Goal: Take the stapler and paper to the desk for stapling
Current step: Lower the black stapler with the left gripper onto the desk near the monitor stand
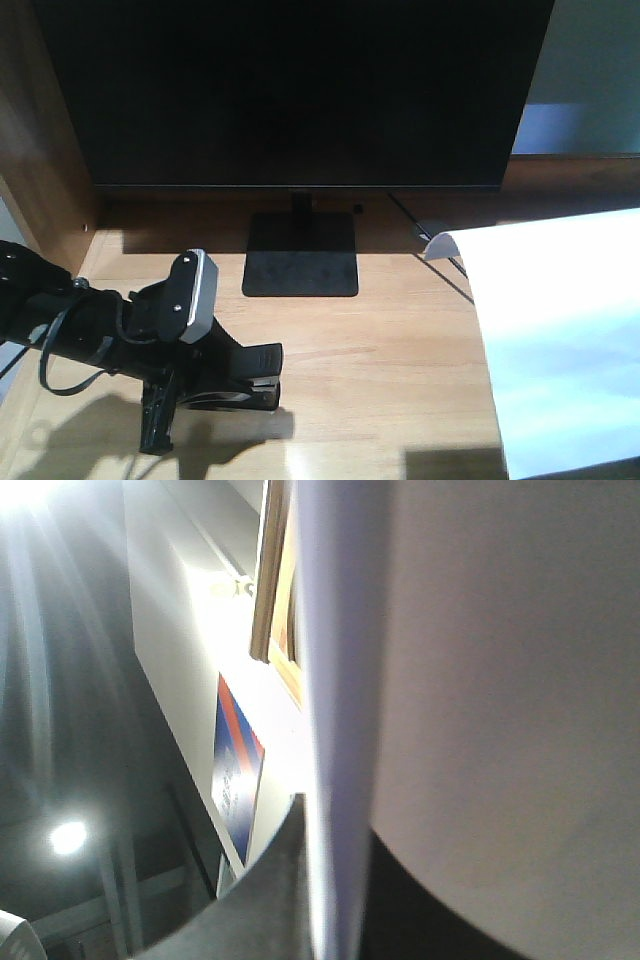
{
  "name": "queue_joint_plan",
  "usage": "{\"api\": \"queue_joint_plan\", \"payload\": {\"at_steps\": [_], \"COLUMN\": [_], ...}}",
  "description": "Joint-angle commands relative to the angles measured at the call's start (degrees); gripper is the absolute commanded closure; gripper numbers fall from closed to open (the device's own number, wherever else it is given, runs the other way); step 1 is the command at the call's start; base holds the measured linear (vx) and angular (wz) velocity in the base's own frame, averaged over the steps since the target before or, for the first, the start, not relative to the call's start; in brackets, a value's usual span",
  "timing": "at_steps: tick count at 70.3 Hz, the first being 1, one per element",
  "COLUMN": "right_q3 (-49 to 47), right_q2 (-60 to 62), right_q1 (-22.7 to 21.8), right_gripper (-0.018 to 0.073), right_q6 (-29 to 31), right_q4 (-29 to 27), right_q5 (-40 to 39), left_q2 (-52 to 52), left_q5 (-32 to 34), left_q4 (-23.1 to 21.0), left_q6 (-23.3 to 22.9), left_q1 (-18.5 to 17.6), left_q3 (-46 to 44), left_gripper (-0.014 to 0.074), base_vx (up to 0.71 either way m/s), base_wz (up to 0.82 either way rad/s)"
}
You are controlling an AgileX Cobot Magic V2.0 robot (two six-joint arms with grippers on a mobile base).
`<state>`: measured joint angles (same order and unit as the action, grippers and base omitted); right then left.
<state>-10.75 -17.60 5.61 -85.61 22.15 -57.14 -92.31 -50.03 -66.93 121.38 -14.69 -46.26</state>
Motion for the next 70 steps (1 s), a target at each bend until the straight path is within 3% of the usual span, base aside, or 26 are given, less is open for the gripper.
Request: {"api": "queue_joint_plan", "payload": {"at_steps": [1, 70], "right_q3": [-1.4, -1.4], "right_q2": [-0.5, -0.5], "right_q1": [-0.4, -0.4], "right_gripper": [0.0566, 0.0566], "right_q6": [0.4, 0.4], "right_q4": [-0.6, -0.6], "right_q5": [-2.3, -2.3], "left_q2": [0.0, -14.1], "left_q5": [-2.0, -1.7], "left_q4": [-5.0, -6.0], "left_q6": [1.6, 1.6], "left_q1": [-0.1, -1.3], "left_q3": [-2.5, -7.2], "left_gripper": [0.0603, 0.0594], "base_vx": [0.00, 0.00], "base_wz": [0.00, 0.00]}}
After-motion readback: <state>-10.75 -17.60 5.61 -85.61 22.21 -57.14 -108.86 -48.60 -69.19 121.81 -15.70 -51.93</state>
